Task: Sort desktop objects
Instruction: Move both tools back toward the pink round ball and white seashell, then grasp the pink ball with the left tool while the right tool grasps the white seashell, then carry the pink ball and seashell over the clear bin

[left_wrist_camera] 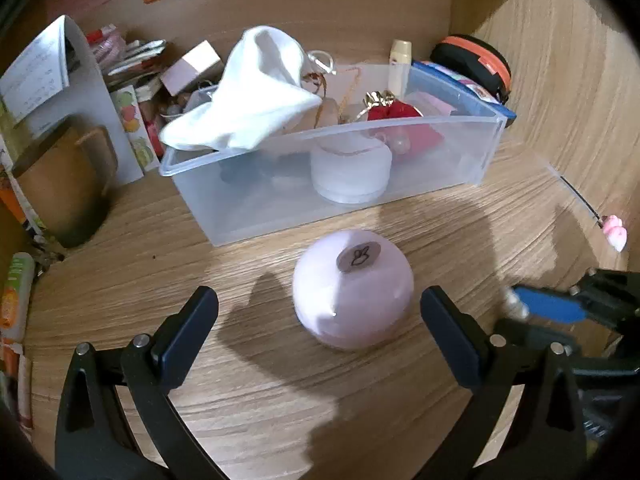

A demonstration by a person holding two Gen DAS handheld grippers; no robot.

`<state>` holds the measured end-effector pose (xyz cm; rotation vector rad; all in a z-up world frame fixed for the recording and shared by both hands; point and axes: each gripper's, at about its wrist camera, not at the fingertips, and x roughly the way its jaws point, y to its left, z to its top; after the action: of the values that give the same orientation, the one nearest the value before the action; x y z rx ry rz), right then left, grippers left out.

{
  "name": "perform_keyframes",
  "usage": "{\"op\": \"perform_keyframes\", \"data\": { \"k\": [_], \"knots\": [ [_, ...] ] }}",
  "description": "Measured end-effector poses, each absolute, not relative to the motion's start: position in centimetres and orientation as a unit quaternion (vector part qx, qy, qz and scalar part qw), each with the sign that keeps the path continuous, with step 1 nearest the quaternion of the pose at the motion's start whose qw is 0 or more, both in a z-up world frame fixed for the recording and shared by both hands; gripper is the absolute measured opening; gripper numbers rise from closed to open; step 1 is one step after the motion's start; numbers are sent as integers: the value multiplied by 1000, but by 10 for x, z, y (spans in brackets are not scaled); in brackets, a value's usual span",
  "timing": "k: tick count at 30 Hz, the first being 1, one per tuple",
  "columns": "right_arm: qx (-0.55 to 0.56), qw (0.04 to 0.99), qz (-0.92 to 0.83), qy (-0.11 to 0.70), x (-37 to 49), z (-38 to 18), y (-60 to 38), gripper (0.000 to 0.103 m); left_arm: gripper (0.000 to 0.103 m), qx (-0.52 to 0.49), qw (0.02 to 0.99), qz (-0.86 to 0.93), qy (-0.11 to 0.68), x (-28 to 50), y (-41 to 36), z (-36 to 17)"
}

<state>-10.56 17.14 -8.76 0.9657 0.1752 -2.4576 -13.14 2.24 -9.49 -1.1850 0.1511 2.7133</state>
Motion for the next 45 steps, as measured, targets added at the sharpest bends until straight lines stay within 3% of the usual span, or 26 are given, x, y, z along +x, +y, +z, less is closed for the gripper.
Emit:
{"op": "perform_keyframes", "data": {
  "k": [9, 12, 16, 18, 31, 45],
  "knots": [
    [343, 233, -909, 39, -110, -74, 198, 20, 101, -428, 100, 897, 40, -144, 34, -104],
    [342, 231, -910, 35, -111, -72, 203, 20, 85, -442, 85, 892, 37, -149, 34, -108],
    [338, 231, -912, 29, -113, -68, 210, 20, 75, -438, 80, 895, 35, -149, 35, -108],
    [337, 232, -912, 27, -114, -65, 212, 20, 62, -433, 85, 897, 38, -147, 37, -107],
    [332, 222, -916, 30, -120, -53, 220, 20, 62, -370, 74, 925, 51, -116, 35, -79],
    [279, 239, -928, 60, -121, -7, 207, 20, 62, -314, 74, 947, 15, -95, 15, -24]
  ]
}}
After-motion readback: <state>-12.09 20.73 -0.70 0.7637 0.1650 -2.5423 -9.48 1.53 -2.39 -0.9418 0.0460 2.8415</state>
